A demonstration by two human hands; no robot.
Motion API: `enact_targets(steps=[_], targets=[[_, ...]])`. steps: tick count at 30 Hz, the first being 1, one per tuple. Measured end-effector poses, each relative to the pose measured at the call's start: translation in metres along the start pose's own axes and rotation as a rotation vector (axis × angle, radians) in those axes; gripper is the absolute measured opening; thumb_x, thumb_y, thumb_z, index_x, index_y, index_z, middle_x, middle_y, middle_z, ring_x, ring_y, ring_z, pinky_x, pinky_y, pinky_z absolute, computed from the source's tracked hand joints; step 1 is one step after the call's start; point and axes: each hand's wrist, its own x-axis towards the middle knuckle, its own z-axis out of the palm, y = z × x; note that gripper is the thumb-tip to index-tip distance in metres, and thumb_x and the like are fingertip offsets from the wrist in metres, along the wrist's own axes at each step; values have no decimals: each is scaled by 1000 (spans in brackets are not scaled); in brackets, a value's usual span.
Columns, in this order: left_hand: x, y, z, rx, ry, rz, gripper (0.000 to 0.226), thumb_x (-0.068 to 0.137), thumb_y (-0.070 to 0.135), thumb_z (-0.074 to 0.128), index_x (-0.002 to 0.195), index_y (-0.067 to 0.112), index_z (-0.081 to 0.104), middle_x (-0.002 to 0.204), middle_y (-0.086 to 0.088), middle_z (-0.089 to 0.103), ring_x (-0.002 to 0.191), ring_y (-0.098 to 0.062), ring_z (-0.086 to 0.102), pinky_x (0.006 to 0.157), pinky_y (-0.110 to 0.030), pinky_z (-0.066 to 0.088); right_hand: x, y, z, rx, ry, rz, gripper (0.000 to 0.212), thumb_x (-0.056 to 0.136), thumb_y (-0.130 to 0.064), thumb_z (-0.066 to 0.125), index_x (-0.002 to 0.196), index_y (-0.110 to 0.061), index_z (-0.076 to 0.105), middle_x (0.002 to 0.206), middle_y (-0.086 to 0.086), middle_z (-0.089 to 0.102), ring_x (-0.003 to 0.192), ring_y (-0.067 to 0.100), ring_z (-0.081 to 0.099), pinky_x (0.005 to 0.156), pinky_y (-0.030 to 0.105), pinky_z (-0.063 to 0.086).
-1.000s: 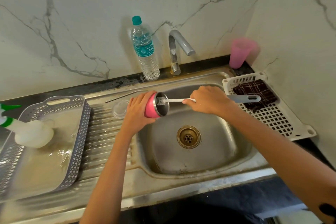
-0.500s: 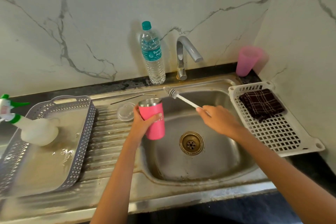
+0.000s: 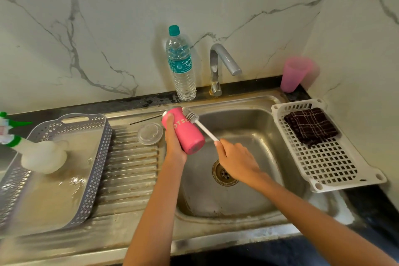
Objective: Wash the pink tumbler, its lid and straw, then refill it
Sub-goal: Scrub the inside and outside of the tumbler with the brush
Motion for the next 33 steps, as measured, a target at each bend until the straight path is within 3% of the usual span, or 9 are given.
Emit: enact_targets(steps=[5, 11, 15, 19, 23, 26, 28, 31, 33], targets=[[-8, -12, 4, 135, -80, -46, 77, 74, 64, 70, 133, 19, 47, 118, -15, 68, 98, -28, 71, 74, -40, 60, 16, -3, -5, 67, 8, 82, 38, 103, -44, 25, 84, -20, 47, 89, 16, 63, 88, 39, 56, 71, 38, 39], [9, -2, -1, -16, 1, 10, 78, 76, 63, 72, 133, 15, 50, 106, -12, 69, 87, -26, 71, 71, -39, 59, -14, 6, 8, 29, -18, 56, 39, 102, -47, 23, 73, -25, 39, 77, 12, 61, 80, 37, 59, 70, 41, 46], [-1, -11, 2, 167, -82, -44, 79, 73, 65, 72, 133, 20, 48, 118, -15, 68, 95, -28, 72, 69, -38, 59, 5, 4, -3, 13, 29, 110, 40, 102, -48, 22, 82, -22, 47, 83, 12, 63, 82, 37, 60, 74, 45, 50], [0, -6, 9, 135, -78, -29, 90, 66, 69, 75, 136, 19, 47, 119, -16, 68, 97, -29, 72, 70, -38, 58, 18, 2, -8, 5, 31, 88, 40, 102, -45, 25, 83, -19, 48, 88, 14, 63, 87, 39, 58, 71, 41, 44], [13, 11, 5, 52, -10, -8, 81, 73, 66, 72, 134, 19, 48, 112, -15, 69, 84, -25, 73, 66, -36, 58, -7, 6, -4, -30, 8, 56, 39, 102, -47, 23, 79, -23, 44, 78, 9, 59, 78, 34, 56, 68, 39, 42], [-1, 4, 9, 174, -99, -43, 84, 70, 66, 73, 135, 19, 46, 120, -17, 68, 92, -28, 73, 66, -37, 58, 6, 0, -9, 6, 59, 96, 40, 102, -46, 23, 81, -21, 47, 79, 9, 60, 79, 34, 57, 68, 39, 43], [-11, -10, 13, 234, -149, -52, 73, 79, 61, 68, 136, 20, 46, 121, -16, 66, 95, -28, 71, 66, -37, 58, 20, -6, -13, 67, 85, 132, 40, 103, -45, 24, 82, -20, 47, 83, 11, 60, 85, 36, 57, 70, 39, 43], [-10, -17, 17, 200, -104, -12, 69, 81, 61, 68, 135, 22, 46, 121, -15, 66, 96, -28, 70, 67, -38, 58, 19, -12, -16, 59, 99, 88, 41, 103, -45, 25, 83, -18, 48, 80, 10, 59, 85, 37, 58, 67, 39, 41], [-4, -9, 17, 89, -11, -14, 86, 67, 68, 74, 135, 21, 47, 120, -15, 66, 95, -28, 71, 67, -38, 58, 0, -12, -12, -49, 81, 16, 40, 103, -45, 24, 87, -18, 49, 83, 14, 63, 84, 42, 58, 66, 40, 41]])
